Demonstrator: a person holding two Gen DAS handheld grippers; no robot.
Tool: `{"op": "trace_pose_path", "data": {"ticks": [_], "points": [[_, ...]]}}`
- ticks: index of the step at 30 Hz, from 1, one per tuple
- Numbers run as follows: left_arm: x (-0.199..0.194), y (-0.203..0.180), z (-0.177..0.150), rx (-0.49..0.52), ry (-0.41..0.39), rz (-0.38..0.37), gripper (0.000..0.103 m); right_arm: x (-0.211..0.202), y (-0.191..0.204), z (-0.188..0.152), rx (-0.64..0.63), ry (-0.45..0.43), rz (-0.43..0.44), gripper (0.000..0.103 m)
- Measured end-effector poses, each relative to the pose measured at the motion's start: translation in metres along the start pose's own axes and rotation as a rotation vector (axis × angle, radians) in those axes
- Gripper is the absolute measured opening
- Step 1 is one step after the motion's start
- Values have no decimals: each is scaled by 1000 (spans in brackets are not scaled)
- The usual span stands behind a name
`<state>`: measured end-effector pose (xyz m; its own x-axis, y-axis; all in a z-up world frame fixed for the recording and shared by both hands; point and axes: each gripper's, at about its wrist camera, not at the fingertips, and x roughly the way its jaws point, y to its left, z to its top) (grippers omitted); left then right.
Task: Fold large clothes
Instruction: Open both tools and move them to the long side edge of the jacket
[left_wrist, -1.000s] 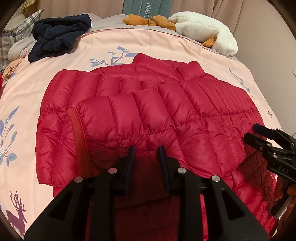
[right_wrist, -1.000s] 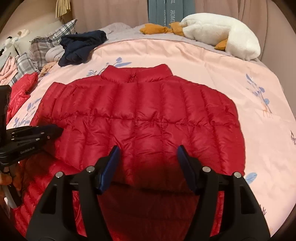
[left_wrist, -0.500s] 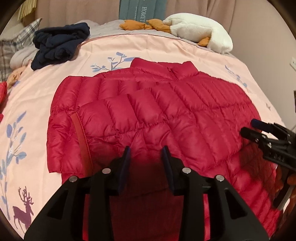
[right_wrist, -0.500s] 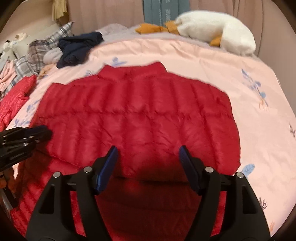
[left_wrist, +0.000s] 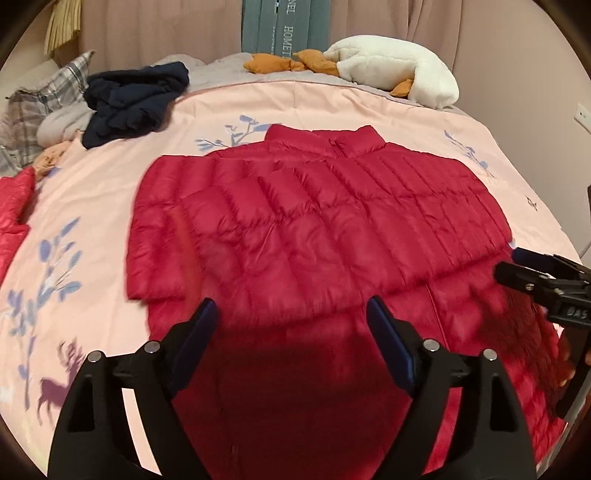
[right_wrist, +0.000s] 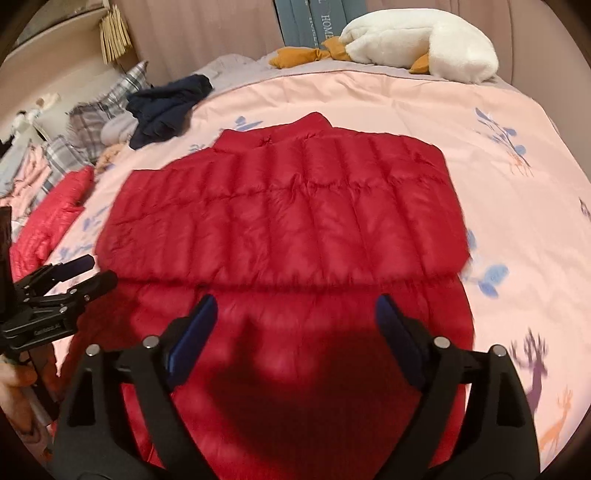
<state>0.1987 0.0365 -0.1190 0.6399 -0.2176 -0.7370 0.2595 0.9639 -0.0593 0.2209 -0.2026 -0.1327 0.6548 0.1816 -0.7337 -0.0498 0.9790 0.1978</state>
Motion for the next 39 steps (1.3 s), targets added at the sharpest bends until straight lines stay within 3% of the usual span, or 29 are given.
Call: {"op": "trace_pose_path", "data": {"ticks": [6,10,15,21,32,39], "points": [[-41,6,-29,-13,11,-13,102,-39,-19,-30,74,-1,40,99],[-62,24,-59,-72,39,-57,102,-62,-42,-53,138,11,40,101],[-78,60,-98,-249,76,-154,102,-82,-75,-80,237,18,39,101],[-92,82,-124,-356,82,-190,102,-100,-98,-109,307,30,36,101],[-89,96,-152,-478,125,-412,102,-114,-109,-151,364,88,105,101],[-68,82,-152,-491,139,-514,102,-100,-94,-146,306,120,144,101]]}}
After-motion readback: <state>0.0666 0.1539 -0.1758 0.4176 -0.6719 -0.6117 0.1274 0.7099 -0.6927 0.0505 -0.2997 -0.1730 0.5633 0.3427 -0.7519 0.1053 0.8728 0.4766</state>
